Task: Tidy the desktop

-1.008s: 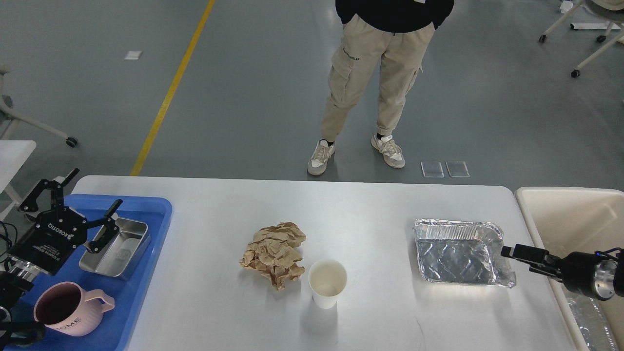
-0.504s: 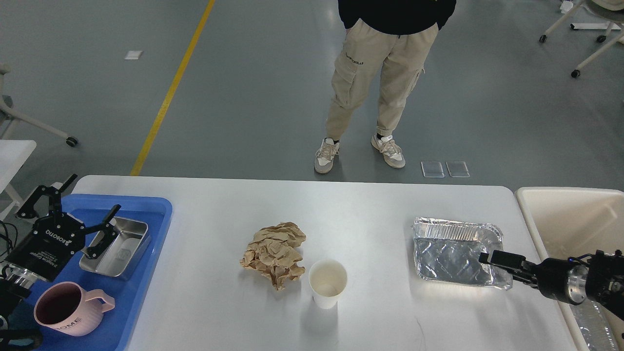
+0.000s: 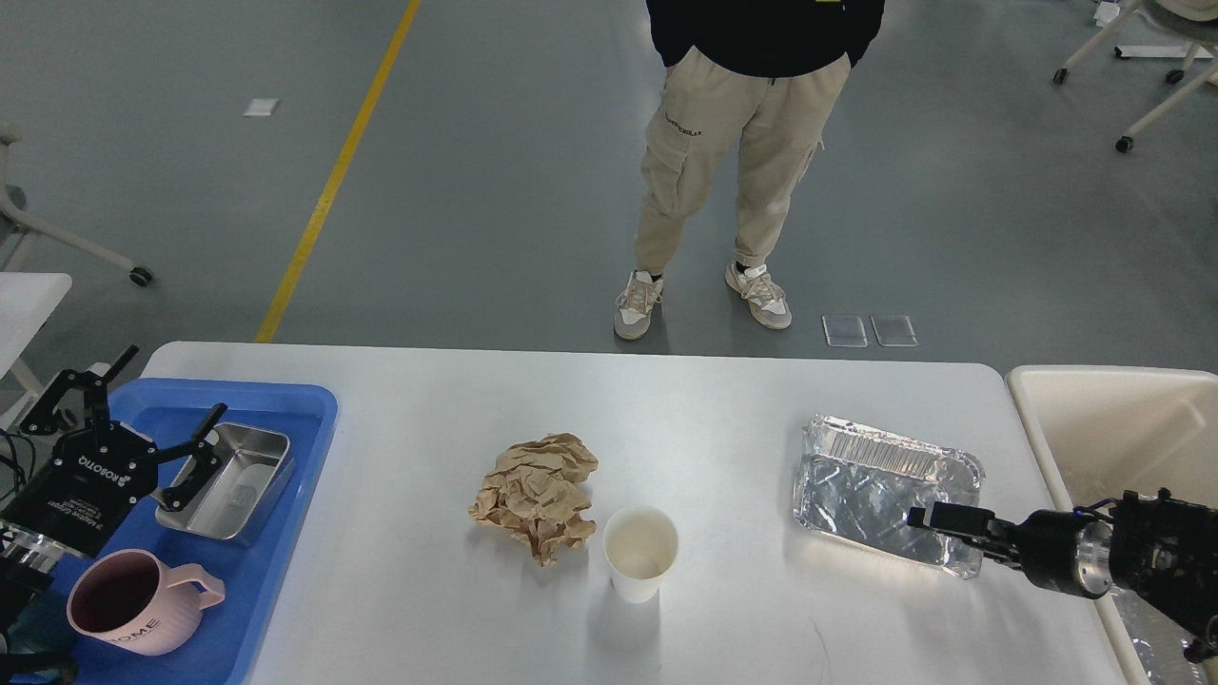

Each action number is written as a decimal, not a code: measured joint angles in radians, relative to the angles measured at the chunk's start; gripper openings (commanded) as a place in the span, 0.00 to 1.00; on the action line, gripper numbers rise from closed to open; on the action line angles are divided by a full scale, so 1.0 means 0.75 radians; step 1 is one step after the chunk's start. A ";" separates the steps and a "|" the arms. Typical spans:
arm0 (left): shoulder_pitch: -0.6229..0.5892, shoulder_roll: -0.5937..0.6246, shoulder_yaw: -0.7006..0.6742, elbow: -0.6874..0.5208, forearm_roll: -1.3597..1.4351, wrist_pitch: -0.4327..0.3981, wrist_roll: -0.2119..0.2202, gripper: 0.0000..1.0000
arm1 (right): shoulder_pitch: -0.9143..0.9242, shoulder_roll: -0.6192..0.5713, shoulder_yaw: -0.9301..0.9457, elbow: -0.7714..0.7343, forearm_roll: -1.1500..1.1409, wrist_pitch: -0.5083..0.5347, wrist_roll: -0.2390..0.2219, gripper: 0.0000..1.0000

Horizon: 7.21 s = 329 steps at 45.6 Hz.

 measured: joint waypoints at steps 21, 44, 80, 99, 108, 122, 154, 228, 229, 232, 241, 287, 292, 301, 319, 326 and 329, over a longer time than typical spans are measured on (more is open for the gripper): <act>0.020 -0.002 -0.004 0.002 0.000 0.000 0.000 0.97 | 0.015 0.113 -0.052 -0.087 0.003 -0.019 0.002 0.94; 0.027 -0.009 -0.020 0.001 0.000 0.000 -0.002 0.97 | 0.023 0.111 -0.170 -0.100 0.001 -0.034 0.062 0.00; 0.020 -0.012 -0.020 0.002 0.000 0.000 -0.002 0.97 | 0.117 -0.166 -0.223 0.096 0.004 -0.020 0.216 0.00; 0.007 -0.016 -0.015 0.002 0.000 0.000 0.000 0.97 | 0.477 -0.385 -0.272 0.211 -0.007 0.203 0.047 0.00; 0.005 -0.012 -0.013 0.002 0.002 0.000 0.000 0.97 | 0.698 -0.378 -0.466 0.260 -0.011 0.222 -0.070 0.00; -0.005 -0.008 -0.008 0.002 0.004 0.000 0.005 0.97 | 0.963 -0.266 -0.540 0.439 0.008 0.326 -0.452 0.00; -0.044 0.003 0.032 0.007 0.166 0.004 0.016 0.97 | 1.050 -0.254 -0.516 0.750 0.227 0.412 -0.642 0.00; -0.139 1.009 0.341 -0.375 0.453 0.387 0.198 0.97 | 1.063 -0.179 -0.466 0.752 0.234 0.403 -0.630 0.00; -0.147 1.017 0.345 -0.397 0.459 0.414 0.208 0.97 | 1.062 -0.177 -0.461 0.752 0.234 0.403 -0.630 0.00; -0.158 1.028 0.357 -0.485 0.476 0.535 0.255 0.97 | 1.061 -0.173 -0.445 0.751 0.234 0.402 -0.630 0.00; -0.158 1.048 0.469 -0.818 0.496 0.860 0.324 0.97 | 1.061 -0.171 -0.406 0.757 0.234 0.401 -0.630 0.00; -0.166 0.973 0.702 -1.079 1.615 0.802 -0.205 0.97 | 1.059 -0.300 -0.369 0.860 0.237 0.405 -0.624 0.00; -0.276 0.863 0.707 -1.076 1.784 0.694 -0.217 0.97 | 1.052 -0.308 -0.368 0.864 0.237 0.405 -0.624 0.00; -0.534 0.622 0.763 -0.983 2.009 0.475 -0.213 0.97 | 1.047 -0.310 -0.363 0.864 0.236 0.404 -0.624 0.00; -1.052 0.164 1.249 -0.744 2.034 0.354 -0.214 0.97 | 1.033 -0.301 -0.342 0.860 0.236 0.397 -0.624 0.00; -1.139 0.037 1.396 -0.699 2.044 0.362 -0.222 0.97 | 1.028 -0.300 -0.342 0.860 0.235 0.395 -0.624 0.00; -1.150 -0.006 1.433 -0.693 2.076 0.365 -0.230 0.97 | 1.026 -0.304 -0.342 0.860 0.235 0.395 -0.624 0.00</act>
